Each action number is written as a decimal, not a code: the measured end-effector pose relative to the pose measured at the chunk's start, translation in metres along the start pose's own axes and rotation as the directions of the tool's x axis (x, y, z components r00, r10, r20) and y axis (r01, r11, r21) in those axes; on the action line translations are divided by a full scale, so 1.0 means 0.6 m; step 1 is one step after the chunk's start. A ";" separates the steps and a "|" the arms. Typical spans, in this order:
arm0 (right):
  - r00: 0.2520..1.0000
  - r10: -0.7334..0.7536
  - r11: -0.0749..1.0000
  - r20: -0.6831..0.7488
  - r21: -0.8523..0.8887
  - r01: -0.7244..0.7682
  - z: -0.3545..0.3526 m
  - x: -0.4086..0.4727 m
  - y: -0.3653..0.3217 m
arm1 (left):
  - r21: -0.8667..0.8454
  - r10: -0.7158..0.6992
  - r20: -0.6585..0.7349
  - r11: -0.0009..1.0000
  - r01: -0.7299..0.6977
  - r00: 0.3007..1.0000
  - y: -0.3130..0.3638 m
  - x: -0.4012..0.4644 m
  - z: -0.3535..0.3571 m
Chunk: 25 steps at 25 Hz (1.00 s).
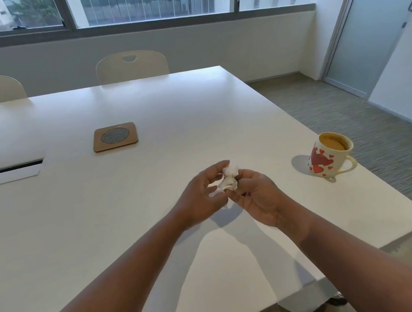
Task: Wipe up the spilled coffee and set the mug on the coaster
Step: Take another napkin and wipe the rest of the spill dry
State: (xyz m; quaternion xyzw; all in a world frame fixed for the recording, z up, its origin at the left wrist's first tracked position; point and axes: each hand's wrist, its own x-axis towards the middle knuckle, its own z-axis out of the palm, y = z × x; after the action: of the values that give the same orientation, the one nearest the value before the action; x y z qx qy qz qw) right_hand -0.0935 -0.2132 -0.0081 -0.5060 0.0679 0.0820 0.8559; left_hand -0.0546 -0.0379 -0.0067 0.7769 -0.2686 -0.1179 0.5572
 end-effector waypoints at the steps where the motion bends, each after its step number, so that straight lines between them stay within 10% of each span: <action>1: 0.999 -0.021 1.000 0.029 -0.006 0.021 -0.006 -0.008 -0.007 | 0.048 0.032 0.000 0.998 -0.032 0.999 0.002 0.004 0.007; 10: 0.983 -0.111 0.992 -0.149 -0.082 0.100 -0.058 -0.063 -0.046 | 0.042 0.177 0.014 0.983 -0.178 0.984 0.037 0.048 0.064; 16: 0.956 -0.167 0.962 -0.242 -0.253 0.104 -0.117 -0.096 -0.076 | -0.077 0.006 -0.017 0.997 -0.008 1.000 0.069 0.078 0.129; 25: 0.986 -0.160 0.888 0.043 -0.431 0.163 -0.296 -0.162 -0.178 | -0.133 -0.084 -0.090 0.989 0.072 0.992 0.142 0.127 0.298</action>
State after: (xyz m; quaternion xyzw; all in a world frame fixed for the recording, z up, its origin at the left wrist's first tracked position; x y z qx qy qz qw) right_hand -0.1722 -0.4263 0.0175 -0.6869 0.0029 0.0255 0.7263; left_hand -0.1021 -0.2430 0.0188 0.7537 -0.2029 -0.1197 0.6135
